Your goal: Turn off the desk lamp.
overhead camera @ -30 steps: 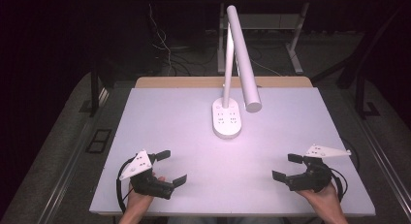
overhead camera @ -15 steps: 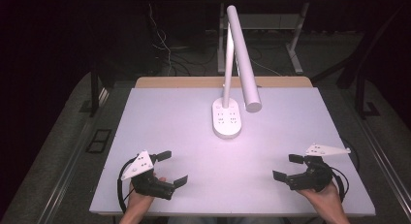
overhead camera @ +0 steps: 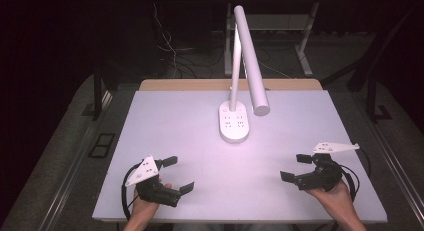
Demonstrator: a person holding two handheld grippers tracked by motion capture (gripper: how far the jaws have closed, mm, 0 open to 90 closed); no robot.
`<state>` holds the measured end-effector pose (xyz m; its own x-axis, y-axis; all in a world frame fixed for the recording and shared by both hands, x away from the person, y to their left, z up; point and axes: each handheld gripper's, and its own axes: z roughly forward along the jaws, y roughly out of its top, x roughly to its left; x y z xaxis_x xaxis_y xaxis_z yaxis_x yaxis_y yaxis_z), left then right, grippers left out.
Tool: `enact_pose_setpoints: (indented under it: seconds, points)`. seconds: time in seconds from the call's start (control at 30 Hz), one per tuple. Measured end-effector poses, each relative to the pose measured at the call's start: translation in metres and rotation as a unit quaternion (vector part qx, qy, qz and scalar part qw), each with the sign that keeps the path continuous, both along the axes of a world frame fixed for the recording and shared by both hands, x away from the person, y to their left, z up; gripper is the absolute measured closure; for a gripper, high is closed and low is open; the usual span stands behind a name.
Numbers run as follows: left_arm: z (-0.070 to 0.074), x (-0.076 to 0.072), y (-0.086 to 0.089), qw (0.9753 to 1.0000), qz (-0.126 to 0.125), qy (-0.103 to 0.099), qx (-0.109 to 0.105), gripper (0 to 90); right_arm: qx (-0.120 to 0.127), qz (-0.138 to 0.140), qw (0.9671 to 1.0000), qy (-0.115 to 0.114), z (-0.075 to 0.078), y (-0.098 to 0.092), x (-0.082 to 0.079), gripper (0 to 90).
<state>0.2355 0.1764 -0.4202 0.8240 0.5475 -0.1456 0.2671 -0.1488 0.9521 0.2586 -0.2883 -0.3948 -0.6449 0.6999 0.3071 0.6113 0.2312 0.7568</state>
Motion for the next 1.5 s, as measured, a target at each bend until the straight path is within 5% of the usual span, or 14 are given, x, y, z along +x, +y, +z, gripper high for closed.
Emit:
enact_pose_setpoints:
  seconds: [1.5]
  points:
    - [0.0,0.001,0.001,1.0,-0.001,0.003,-0.002,0.0,-0.036,0.051,0.998,0.011,0.041,0.037,0.072,0.8]
